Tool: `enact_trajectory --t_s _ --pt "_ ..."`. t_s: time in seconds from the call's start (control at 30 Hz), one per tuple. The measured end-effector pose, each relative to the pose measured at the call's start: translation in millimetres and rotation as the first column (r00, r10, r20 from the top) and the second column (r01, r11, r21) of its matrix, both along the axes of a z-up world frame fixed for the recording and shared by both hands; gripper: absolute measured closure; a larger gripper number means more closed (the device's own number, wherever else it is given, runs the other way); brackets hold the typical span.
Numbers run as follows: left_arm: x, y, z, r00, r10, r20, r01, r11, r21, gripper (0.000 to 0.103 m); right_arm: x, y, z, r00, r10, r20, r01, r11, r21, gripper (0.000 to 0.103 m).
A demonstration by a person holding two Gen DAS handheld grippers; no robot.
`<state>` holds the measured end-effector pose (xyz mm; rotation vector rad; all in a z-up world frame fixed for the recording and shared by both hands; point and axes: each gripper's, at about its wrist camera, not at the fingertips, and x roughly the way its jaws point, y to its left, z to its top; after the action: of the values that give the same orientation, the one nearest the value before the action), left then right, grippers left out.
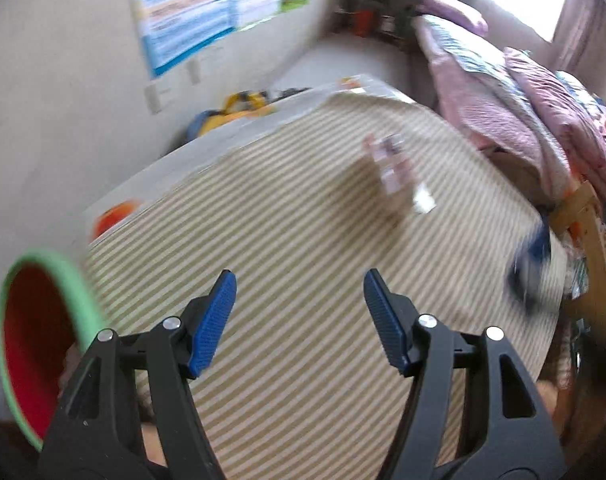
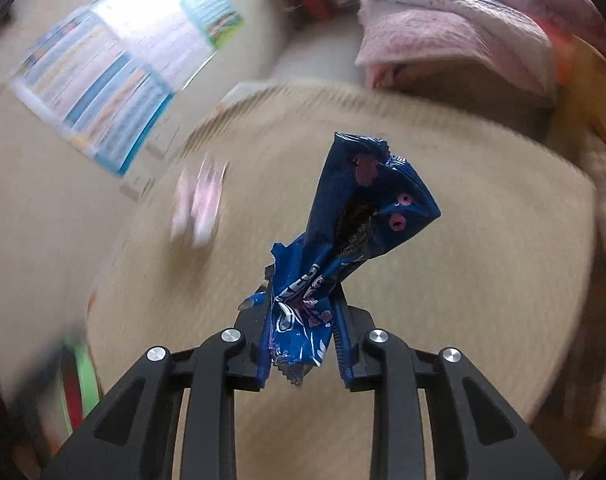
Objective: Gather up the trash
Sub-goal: 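Grasp the blue wrapper with the right tool while the left tool grasps the pink-white carton, then carry the pink-white carton over the red bin while the right tool carries the blue wrapper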
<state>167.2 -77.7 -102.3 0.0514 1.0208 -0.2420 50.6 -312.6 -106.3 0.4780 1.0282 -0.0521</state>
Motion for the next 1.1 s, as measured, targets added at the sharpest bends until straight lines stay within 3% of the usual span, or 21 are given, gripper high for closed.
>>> enact_trajectory --t_s 0.13,0.27,0.5,0.53,0.6,0.7,0.8,0.93,1.1 --pt "38.5 -60.1 -7.7 0.999 -0.044 0.02 0.044 0.999 0.015 0.04 -55.0 20.0 -6.3 0.999 0.052 0.0 -0.052 0.998 -0.031 0.078" --pt "78.2 -110.0 -24.7 0.998 -0.055 0.013 0.053 0.993 0.103 0.04 -53.4 26.9 -5.8 0.995 0.088 0.055 -0.083 0.994 -0.076 0.077" --pt "101.8 -141.5 -63.0 0.994 -0.07 -0.082 0.087 0.969 0.231 0.04 -50.1 22.1 -11.6 0.994 0.084 0.063 -0.083 0.996 -0.025 0.077" --pt "103.0 -142.9 -68.4 0.993 -0.068 -0.101 0.09 0.967 0.239 0.04 -51.0 21.0 -11.7 0.994 0.086 0.063 -0.084 0.996 -0.023 0.077" --pt "102.9 -143.7 -74.4 0.991 -0.057 -0.119 0.085 0.967 0.24 0.053 -49.6 21.6 -12.7 0.994 0.088 0.062 -0.087 0.996 -0.018 0.077" --pt "95.4 -145.2 -71.5 0.993 -0.076 -0.09 0.097 0.96 0.261 0.065 -47.0 23.5 -11.8 0.993 0.094 0.066 -0.093 0.995 -0.023 0.077" --pt "83.7 -142.1 -67.5 0.992 -0.091 -0.083 0.11 0.959 0.262 0.066 -45.9 27.7 -11.2 0.992 0.104 0.066 -0.102 0.994 -0.034 0.076" --pt "57.4 -114.2 -59.8 0.993 -0.066 -0.099 0.083 0.979 0.183 0.066 -45.7 27.9 -11.9 0.994 0.095 0.062 -0.093 0.995 -0.037 0.076" --pt "7.3 -73.4 -39.9 0.995 -0.067 -0.071 0.076 0.988 0.137 0.066 -45.2 33.8 -11.9 0.993 0.102 0.054 -0.099 0.993 -0.067 0.076"
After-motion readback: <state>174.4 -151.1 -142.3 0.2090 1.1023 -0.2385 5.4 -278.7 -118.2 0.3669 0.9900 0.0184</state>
